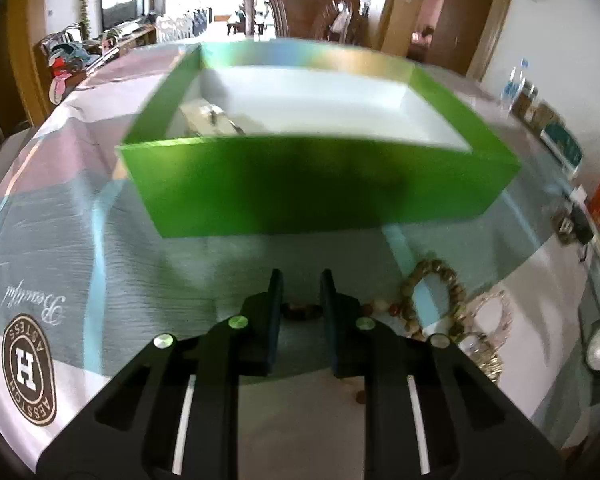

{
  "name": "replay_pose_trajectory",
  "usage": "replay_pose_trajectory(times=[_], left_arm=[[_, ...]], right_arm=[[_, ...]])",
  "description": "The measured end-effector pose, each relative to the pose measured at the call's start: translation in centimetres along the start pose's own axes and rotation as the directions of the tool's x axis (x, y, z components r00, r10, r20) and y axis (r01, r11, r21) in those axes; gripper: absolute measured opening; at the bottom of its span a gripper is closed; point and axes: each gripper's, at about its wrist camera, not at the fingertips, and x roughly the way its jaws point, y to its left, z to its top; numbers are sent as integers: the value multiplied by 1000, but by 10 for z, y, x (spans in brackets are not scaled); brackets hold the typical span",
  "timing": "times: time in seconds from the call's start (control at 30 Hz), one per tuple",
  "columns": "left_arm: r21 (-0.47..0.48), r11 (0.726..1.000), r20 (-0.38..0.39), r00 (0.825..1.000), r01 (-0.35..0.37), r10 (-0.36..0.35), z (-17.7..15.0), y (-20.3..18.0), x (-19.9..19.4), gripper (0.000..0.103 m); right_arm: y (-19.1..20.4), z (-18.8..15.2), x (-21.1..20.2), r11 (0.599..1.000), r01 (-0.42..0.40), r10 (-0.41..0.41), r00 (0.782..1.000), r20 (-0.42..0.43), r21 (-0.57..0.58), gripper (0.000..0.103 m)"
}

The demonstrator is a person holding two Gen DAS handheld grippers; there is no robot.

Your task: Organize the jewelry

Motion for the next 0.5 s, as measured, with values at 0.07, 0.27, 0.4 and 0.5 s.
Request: replay_pose_trajectory(times=[0.07, 0.27, 0.4, 0.5], left_arm=[[-20, 1000, 55, 998, 12, -11, -1, 2, -19, 19], [-34, 999, 284, 959, 31, -20, -17, -2, -123, 19], [-13, 1000, 392, 920, 11, -6, -46, -13, -181, 19], [1, 1000, 428, 904, -20, 17, -65, -22, -200, 19]], right_arm=[[1, 0, -2, 1000, 4, -4, 1000, 7, -2, 2], [14, 2, -12, 999, 11, -10, 999, 36, -36, 2], [27, 1, -25, 996, 38, -31, 996, 87, -78, 2], [36, 0, -30, 991, 68, -55, 992, 112, -117, 2]])
